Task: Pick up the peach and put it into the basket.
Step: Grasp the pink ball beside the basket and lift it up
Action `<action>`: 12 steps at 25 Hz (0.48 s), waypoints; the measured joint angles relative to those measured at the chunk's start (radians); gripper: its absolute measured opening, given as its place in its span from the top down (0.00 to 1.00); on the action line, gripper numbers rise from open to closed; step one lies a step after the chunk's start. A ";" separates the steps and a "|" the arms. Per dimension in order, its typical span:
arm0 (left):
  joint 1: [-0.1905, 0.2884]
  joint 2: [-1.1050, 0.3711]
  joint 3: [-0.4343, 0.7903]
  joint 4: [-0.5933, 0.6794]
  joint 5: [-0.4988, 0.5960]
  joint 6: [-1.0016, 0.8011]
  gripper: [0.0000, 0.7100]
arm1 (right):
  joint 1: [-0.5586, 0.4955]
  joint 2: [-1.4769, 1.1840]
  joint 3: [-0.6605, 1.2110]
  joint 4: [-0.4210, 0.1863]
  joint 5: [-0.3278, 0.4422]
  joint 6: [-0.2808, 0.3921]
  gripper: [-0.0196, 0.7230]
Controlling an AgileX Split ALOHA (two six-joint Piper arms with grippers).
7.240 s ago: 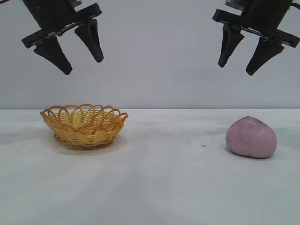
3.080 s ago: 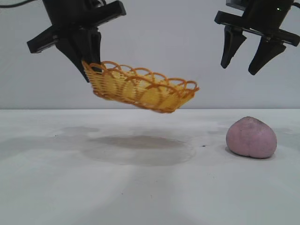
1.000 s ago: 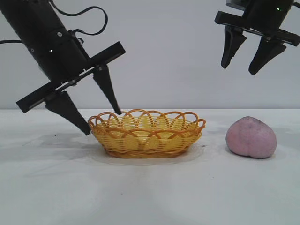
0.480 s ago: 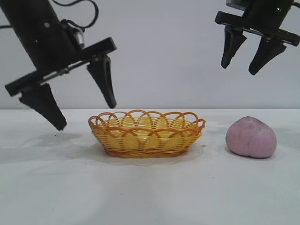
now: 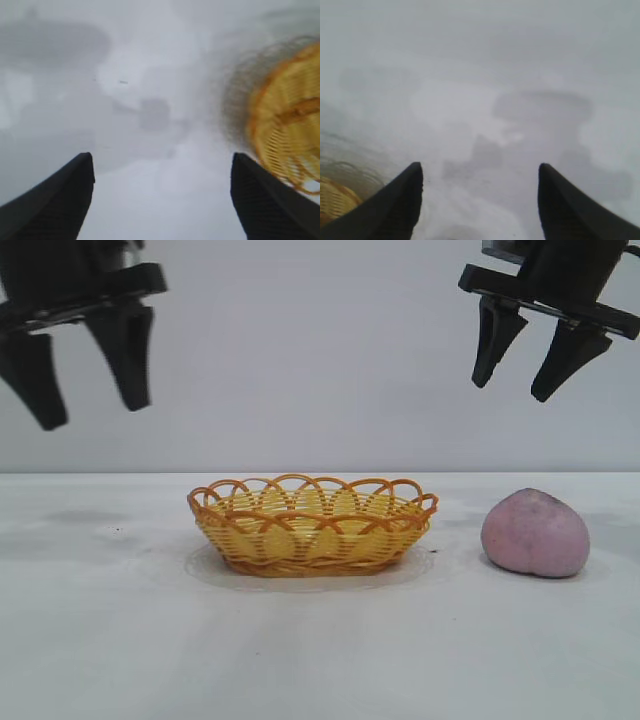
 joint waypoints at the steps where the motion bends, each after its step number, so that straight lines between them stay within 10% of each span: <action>1: 0.027 0.000 0.000 0.014 0.007 0.000 0.23 | 0.000 0.000 0.000 0.000 0.002 0.000 0.40; 12: 0.156 -0.024 0.000 0.227 0.119 -0.035 0.23 | 0.000 0.000 0.000 -0.001 0.004 0.000 0.40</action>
